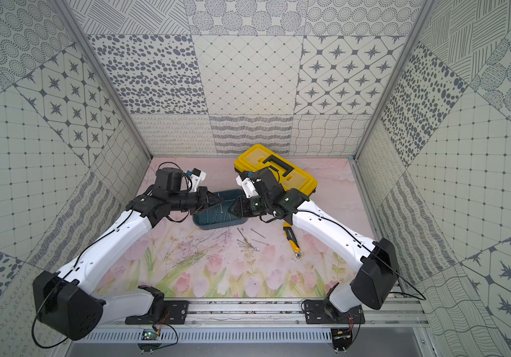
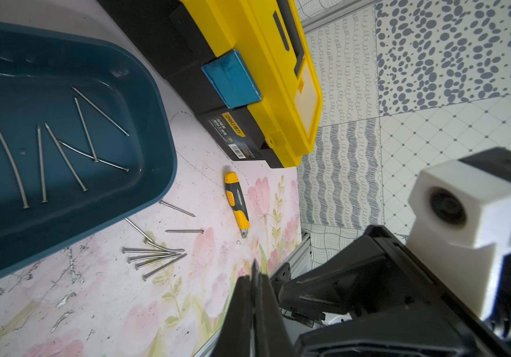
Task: Put the nails on the desktop into the storage box
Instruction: Pick up the nail from the center of the board, then place the nail in the storage box.
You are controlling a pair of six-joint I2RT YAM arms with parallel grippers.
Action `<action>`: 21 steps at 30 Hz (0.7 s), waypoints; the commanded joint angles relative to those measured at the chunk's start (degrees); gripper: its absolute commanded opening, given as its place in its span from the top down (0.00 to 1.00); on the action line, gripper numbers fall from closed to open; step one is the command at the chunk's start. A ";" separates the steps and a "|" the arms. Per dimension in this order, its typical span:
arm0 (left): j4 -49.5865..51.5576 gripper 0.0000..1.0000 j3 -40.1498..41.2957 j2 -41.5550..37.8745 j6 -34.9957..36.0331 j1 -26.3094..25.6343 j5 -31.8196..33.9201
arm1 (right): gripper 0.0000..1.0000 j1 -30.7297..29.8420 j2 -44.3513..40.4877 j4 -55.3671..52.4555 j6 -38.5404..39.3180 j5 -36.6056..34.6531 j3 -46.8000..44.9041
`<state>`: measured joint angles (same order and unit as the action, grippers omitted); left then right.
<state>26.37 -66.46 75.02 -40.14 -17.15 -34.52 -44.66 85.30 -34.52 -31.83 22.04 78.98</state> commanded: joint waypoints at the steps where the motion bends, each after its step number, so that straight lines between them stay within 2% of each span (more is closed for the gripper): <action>1: 11.12 1.00 -4.93 6.70 9.82 0.58 6.18 | 0.66 -0.12 -1.57 -5.43 6.54 -4.58 1.86; 8: 15.19 1.00 -11.09 17.90 14.86 0.83 13.04 | 0.65 -0.20 -3.57 -10.00 10.52 -7.60 1.68; 16: 16.25 1.00 -17.26 31.01 19.01 0.98 15.47 | 0.65 -0.76 -6.55 -12.54 10.65 -10.99 0.63; 21: 15.75 1.00 -19.26 35.65 20.33 1.05 17.10 | 0.65 -1.09 -7.81 -14.32 10.19 -12.58 0.15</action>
<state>39.42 -83.48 107.11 -25.02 -16.40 -21.19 -45.32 79.09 -47.99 -22.15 11.62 79.18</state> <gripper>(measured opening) 0.052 0.347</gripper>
